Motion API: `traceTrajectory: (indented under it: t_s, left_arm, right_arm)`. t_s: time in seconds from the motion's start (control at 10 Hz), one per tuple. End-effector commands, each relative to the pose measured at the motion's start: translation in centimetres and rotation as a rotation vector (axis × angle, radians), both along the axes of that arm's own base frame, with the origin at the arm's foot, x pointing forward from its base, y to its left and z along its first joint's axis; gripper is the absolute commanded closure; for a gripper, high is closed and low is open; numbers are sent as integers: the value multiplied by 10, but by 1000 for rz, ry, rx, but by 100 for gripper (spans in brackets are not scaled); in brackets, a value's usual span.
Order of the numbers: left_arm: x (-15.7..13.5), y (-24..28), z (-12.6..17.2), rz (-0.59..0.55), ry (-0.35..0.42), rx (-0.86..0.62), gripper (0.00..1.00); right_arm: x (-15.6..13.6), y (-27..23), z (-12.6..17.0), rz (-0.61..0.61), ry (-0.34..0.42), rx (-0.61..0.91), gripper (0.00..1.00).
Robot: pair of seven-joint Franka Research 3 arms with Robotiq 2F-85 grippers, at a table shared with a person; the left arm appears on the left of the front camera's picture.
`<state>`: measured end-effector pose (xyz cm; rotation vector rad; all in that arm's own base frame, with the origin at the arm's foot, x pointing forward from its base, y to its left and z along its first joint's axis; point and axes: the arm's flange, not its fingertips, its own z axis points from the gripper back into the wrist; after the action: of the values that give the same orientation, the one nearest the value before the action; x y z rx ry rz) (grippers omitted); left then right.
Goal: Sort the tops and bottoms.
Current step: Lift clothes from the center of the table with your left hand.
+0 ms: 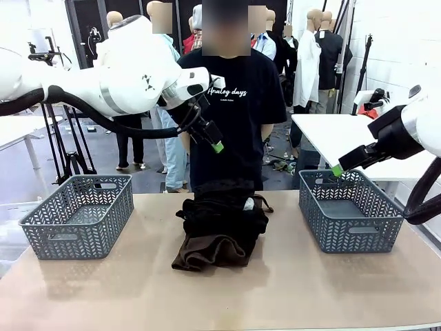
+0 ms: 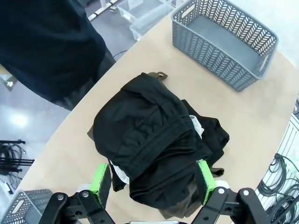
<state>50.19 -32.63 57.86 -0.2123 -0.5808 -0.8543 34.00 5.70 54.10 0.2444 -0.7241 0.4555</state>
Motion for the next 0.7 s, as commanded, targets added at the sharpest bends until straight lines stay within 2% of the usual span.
traceTrajectory:
  t_s: [0.0,0.1,0.2,0.3,0.4,0.6]
  left_arm:
    - [-21,11,12,56,-63,0,6]
    - [-10,6,15,164,-68,21,6]
    - [17,-3,10,265,-17,32,6]
    - [44,-16,3,318,54,-17,6]
    - [68,-29,-5,397,80,33,6]
    - [96,-56,-18,516,117,98,6]
  right_arm:
    - [2,0,-1,1,1,9,0]
    - [2,0,-1,1,1,9,0]
    - [2,0,-1,1,1,9,0]
    - [2,0,-1,1,1,9,0]
    - [2,0,-1,1,1,9,0]
    - [2,0,-1,1,1,9,0]
